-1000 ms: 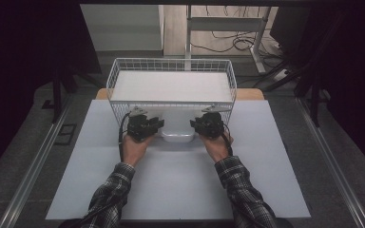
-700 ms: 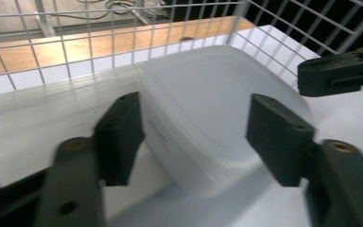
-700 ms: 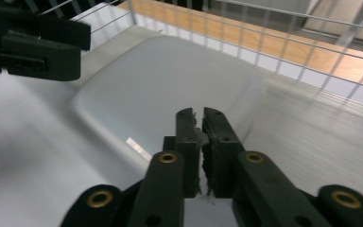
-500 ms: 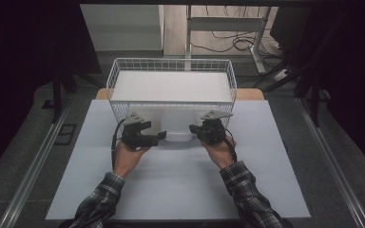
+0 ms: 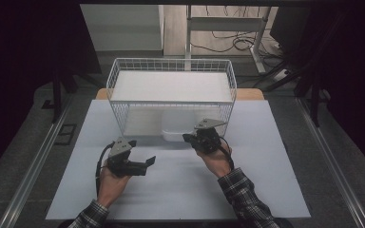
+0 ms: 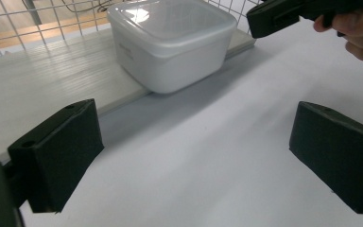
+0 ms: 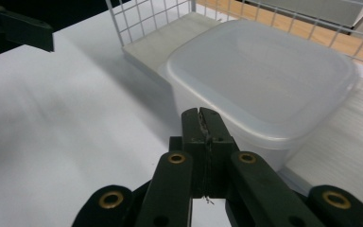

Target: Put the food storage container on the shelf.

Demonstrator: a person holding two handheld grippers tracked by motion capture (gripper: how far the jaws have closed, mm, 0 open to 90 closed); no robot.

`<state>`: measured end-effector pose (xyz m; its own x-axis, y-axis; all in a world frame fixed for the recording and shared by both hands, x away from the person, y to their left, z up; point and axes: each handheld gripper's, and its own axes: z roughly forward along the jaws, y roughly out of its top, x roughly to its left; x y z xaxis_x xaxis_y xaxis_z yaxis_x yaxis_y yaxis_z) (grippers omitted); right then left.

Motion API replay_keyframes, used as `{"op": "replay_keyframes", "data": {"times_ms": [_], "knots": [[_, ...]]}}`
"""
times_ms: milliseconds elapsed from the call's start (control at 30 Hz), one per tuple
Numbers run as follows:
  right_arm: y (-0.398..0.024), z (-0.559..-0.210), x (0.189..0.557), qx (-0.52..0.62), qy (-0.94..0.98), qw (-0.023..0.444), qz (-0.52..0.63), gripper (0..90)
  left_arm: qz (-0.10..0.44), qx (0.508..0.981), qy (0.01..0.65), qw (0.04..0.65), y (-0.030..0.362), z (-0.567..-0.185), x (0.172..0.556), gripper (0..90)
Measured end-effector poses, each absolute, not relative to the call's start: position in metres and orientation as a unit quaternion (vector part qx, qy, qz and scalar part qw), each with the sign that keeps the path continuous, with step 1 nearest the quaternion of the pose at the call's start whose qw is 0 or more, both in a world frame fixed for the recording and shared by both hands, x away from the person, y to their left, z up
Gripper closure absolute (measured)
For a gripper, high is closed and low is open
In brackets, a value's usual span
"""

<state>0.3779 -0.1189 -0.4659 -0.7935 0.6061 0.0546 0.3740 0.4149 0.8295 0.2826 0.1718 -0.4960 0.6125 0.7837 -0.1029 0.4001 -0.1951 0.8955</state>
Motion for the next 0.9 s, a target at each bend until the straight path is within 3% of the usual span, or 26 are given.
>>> {"op": "replay_keyframes", "data": {"times_ms": [467,900], "knots": [[-0.106,-0.488,0.386,0.308,0.838,0.112,0.436,89.0,0.213,0.744,0.4,0.49,0.188,-0.51,0.231,1.8],[-0.092,-0.499,0.405,0.304,0.849,0.127,0.413,88.9,0.216,0.759,0.397,0.468,0.185,-0.517,0.229,1.9]]}}
